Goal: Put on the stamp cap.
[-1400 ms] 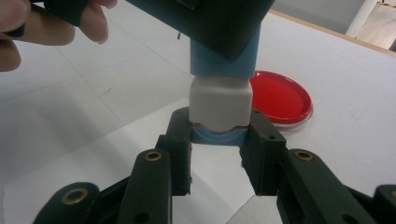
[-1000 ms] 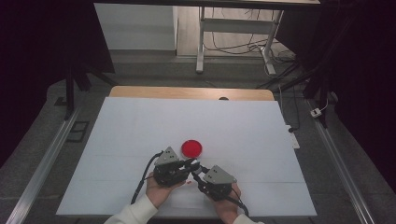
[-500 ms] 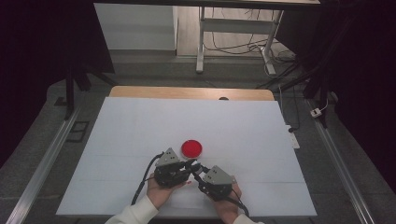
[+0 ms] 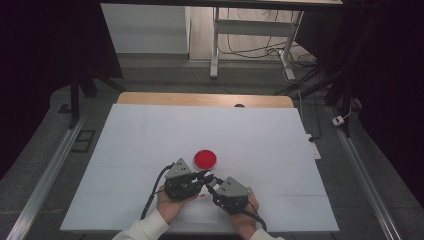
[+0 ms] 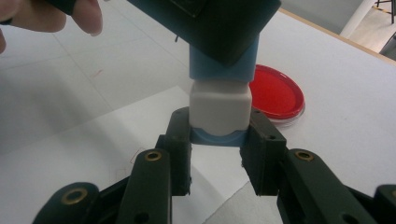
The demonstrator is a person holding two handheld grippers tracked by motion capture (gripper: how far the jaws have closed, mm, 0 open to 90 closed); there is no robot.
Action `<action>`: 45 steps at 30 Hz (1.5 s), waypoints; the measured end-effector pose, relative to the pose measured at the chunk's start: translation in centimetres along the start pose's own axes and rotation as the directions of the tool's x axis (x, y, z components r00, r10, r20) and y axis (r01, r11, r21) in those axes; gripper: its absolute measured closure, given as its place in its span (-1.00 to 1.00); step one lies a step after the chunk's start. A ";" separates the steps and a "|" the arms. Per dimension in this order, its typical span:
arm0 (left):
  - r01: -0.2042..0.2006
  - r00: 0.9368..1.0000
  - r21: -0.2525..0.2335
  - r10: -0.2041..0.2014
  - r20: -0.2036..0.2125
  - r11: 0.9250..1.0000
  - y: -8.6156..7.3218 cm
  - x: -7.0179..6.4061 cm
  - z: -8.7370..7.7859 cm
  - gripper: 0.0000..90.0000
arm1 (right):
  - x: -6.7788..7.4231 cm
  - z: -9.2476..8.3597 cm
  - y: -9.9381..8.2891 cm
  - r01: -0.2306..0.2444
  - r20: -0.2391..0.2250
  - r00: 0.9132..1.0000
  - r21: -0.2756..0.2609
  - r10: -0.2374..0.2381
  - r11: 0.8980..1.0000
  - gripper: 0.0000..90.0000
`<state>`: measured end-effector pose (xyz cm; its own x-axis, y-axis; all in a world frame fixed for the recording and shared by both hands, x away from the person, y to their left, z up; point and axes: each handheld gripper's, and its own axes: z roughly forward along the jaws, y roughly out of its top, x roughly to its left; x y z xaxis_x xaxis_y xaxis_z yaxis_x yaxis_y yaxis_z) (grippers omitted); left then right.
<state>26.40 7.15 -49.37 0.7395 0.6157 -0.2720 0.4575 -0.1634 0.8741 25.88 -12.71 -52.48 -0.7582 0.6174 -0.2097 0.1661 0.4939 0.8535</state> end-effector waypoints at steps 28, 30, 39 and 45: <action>0.003 1.000 -0.018 -0.003 -0.016 1.000 0.4 0.9 -0.9 0.67 | -1.7 -0.5 -0.4 -0.046 -0.091 0.995 -0.026 0.043 0.999 0.16; 0.004 1.000 -0.017 -0.004 -0.015 1.000 0.5 0.9 -1.0 0.67 | -2.1 -0.7 -0.5 -0.053 -0.100 0.994 -0.028 0.050 0.998 0.15; 0.005 1.000 -0.005 -0.005 0.000 1.000 0.6 1.2 -1.3 0.67 | -4.9 -2.6 -1.5 -0.063 -0.100 0.993 -0.005 0.063 0.998 0.13; 0.003 1.000 0.003 -0.003 -0.001 1.000 0.7 1.5 -1.4 0.66 | -6.7 -4.3 -2.2 -0.065 -0.089 0.994 -0.010 0.064 0.998 0.10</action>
<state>27.10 9.01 -48.62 0.7379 0.6166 -0.2743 0.4613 -0.1643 0.8719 27.84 -20.58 -50.90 -0.7991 0.5908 -0.1116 0.2089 0.4469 0.8698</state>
